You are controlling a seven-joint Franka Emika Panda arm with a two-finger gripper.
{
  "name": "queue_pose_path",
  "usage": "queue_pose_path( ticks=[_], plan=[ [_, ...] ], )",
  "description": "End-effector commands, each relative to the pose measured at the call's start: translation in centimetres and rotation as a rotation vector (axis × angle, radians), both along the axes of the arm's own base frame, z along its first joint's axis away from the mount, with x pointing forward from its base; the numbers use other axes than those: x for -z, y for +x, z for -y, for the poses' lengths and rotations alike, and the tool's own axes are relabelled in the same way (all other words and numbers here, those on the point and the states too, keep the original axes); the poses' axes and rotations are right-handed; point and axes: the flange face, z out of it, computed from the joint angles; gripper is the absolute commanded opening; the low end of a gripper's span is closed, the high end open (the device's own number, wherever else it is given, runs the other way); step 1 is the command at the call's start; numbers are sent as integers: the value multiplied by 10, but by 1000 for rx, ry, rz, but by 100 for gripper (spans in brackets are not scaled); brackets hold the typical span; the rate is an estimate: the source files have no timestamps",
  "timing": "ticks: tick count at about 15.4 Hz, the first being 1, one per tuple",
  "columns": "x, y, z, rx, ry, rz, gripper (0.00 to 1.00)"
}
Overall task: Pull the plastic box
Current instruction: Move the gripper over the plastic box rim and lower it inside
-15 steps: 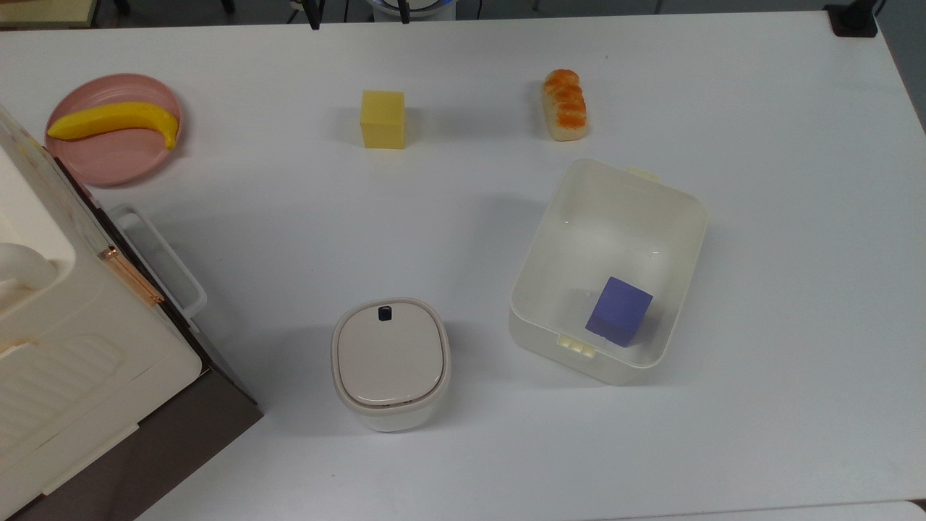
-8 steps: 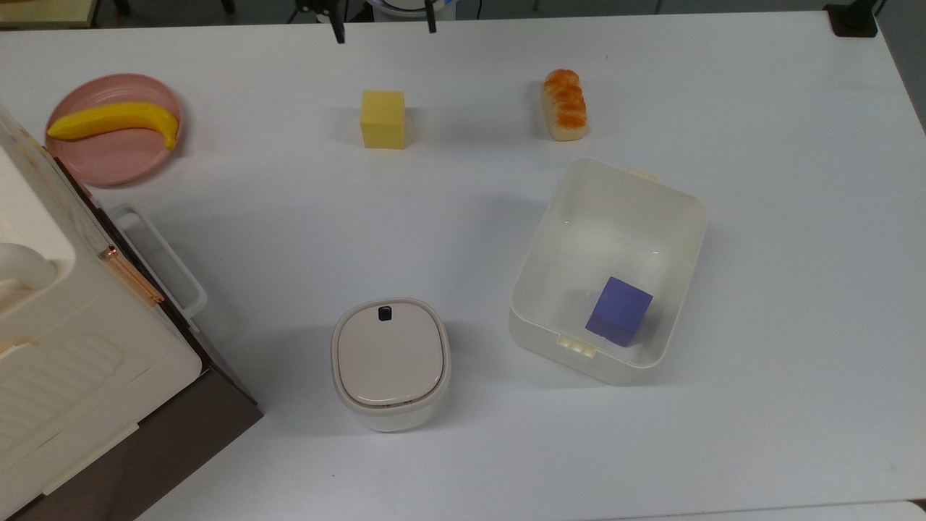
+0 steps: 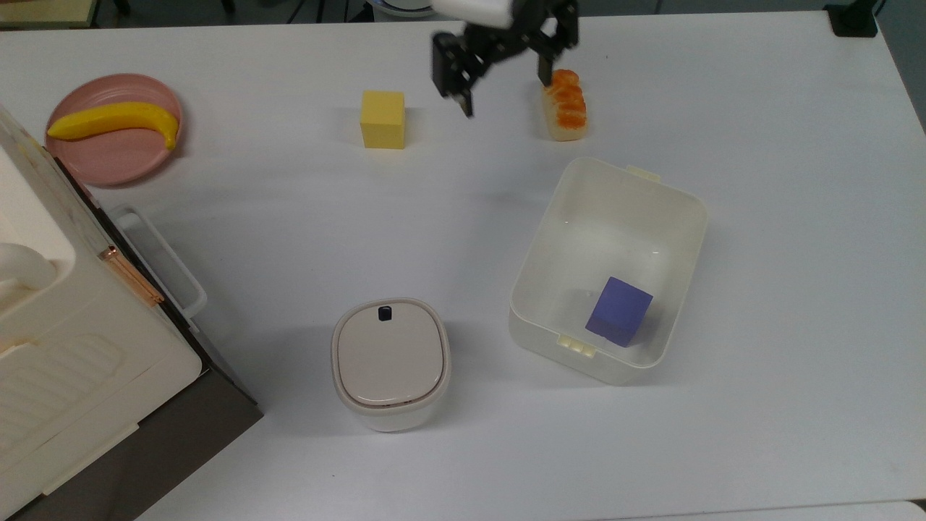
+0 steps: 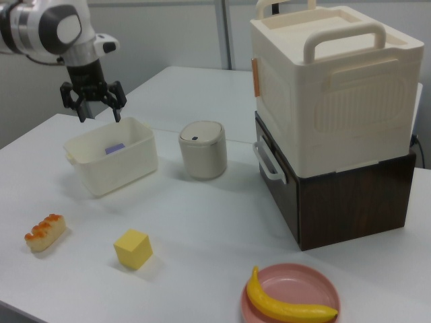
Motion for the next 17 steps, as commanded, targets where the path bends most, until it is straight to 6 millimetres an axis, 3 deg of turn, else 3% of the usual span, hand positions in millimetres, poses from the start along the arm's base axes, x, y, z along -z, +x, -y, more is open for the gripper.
queue_pose_path(
  ticks=[1,7,11,17],
  plan=[
    [27,14,-39,-153,-26,33,100],
    [30,32,-74,-339,-22,79,100],
    [52,41,-75,-525,-94,69,100],
    [84,52,-88,-630,-173,77,100]
  ],
)
